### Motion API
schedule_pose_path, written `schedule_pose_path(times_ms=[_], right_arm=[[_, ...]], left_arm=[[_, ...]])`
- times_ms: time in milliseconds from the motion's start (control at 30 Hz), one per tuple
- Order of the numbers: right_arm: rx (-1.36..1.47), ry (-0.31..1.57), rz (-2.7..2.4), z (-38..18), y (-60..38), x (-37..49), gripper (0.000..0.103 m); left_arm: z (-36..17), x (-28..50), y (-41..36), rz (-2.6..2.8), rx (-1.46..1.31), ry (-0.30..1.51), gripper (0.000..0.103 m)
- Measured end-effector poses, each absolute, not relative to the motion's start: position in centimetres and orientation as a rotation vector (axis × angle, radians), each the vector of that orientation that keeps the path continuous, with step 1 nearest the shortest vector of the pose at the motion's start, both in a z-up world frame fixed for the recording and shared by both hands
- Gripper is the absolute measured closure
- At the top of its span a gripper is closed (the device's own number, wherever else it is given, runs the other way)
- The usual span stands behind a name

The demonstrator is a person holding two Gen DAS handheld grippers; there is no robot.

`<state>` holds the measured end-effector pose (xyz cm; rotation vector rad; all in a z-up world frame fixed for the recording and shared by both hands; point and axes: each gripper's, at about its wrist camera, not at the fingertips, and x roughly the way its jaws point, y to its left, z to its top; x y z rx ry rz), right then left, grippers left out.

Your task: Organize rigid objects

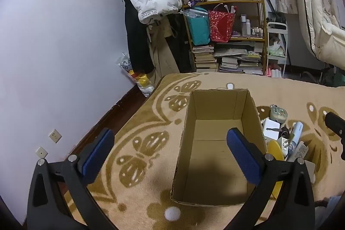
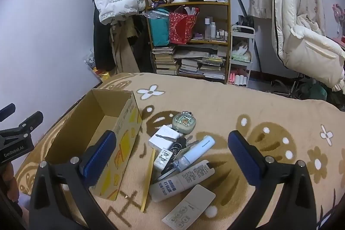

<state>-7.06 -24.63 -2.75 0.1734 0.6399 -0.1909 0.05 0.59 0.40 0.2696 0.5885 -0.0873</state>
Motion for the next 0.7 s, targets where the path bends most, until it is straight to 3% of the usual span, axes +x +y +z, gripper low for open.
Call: schedule_pose_path(times_ms=[700], right_arm=[[0.162, 0.613, -0.201, -2.13, -25.2, -7.18, 0.0]], left_arm=[[-0.51, 0.17, -0.16, -0.085, 0.303, 0.605, 0.0]])
